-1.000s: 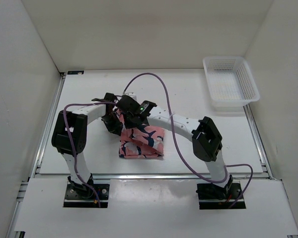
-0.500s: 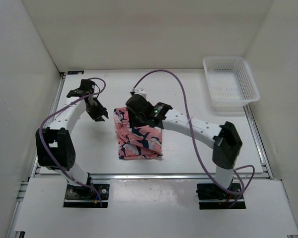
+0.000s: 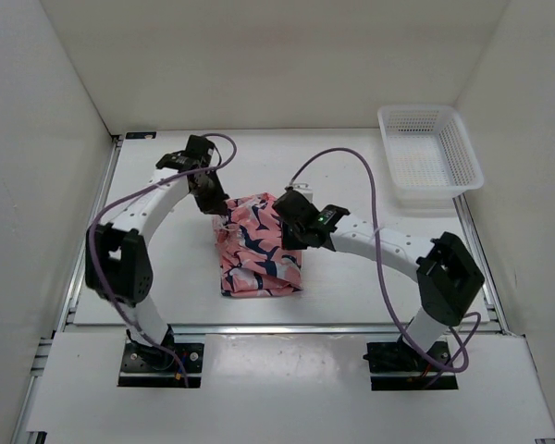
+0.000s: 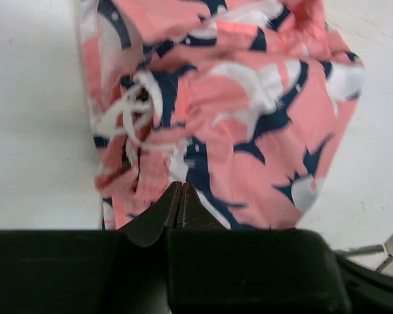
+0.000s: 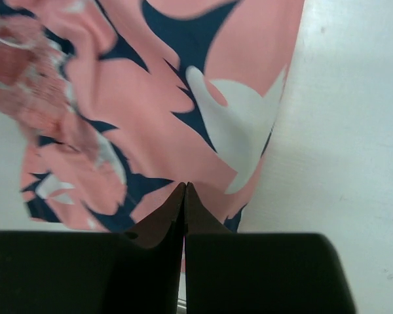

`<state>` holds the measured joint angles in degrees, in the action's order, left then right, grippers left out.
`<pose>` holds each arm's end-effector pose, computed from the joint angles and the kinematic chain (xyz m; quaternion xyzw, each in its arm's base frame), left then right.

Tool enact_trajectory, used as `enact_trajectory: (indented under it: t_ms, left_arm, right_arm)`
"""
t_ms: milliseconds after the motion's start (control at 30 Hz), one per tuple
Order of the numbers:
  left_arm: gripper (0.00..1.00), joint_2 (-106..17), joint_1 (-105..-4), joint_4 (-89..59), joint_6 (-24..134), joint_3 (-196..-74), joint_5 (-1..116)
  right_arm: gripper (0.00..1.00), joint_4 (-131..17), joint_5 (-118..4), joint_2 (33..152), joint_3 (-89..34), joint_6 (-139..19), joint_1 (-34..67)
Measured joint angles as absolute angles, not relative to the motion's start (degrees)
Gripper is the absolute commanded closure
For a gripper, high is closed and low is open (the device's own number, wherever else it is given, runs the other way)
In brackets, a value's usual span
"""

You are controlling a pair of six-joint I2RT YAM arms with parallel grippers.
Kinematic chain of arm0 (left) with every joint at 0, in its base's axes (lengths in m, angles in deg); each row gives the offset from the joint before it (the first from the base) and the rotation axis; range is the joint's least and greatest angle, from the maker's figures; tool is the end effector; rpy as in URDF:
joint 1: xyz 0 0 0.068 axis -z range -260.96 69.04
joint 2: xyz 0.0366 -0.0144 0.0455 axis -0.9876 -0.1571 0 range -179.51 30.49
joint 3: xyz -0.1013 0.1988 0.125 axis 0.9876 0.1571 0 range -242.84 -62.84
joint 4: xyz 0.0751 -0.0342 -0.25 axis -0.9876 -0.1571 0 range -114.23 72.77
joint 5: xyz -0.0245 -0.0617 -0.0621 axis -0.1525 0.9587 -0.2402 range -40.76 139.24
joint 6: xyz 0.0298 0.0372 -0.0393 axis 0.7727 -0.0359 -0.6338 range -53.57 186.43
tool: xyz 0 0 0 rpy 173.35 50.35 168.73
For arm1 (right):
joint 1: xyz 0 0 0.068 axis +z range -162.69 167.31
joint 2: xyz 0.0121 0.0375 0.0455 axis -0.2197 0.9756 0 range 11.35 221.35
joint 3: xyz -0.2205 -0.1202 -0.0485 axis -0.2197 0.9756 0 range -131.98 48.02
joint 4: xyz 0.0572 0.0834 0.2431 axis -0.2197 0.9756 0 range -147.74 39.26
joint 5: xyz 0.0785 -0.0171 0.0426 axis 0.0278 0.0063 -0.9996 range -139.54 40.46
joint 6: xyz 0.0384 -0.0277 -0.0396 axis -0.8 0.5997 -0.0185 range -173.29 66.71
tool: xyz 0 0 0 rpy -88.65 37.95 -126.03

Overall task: Fold and stack the shorts
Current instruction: Fold the shorts

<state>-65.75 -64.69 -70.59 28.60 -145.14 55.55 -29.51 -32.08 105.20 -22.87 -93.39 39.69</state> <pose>0.3319 -0.1023 0.2461 -0.1724 0.9637 -0.1374 0.1504 0.2319 0.2779 0.2260 -0.0495 0.9323 0.1382 0.3305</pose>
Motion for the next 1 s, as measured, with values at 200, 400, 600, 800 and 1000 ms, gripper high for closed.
enact_trajectory:
  t_ms: [200,400,600,800,1000]
  left_arm:
    - [0.9,-79.9,-64.6,-68.7,29.8,-148.6,55.5]
    - [0.9,-86.7,-63.9,-69.8,31.3,-149.7,54.1]
    - [0.9,-85.8,-63.6,-70.7,32.0,-155.3,52.4]
    - [0.9,-79.2,-63.6,-71.2,32.0,-155.5,52.5]
    - [0.9,-70.4,-63.6,-71.3,31.5,-154.5,53.4]
  right_arm:
    - [1.0,-32.2,-32.7,113.3,-21.2,-94.0,39.4]
    - [0.94,-32.2,-31.9,113.9,-19.9,-94.1,39.0]
    - [0.61,-30.8,-29.5,106.0,-22.0,-90.9,37.2]
    - [0.82,-30.8,-29.4,108.1,-32.4,-87.5,32.0]
    - [0.93,-32.0,-33.0,121.2,-38.4,-87.3,28.0]
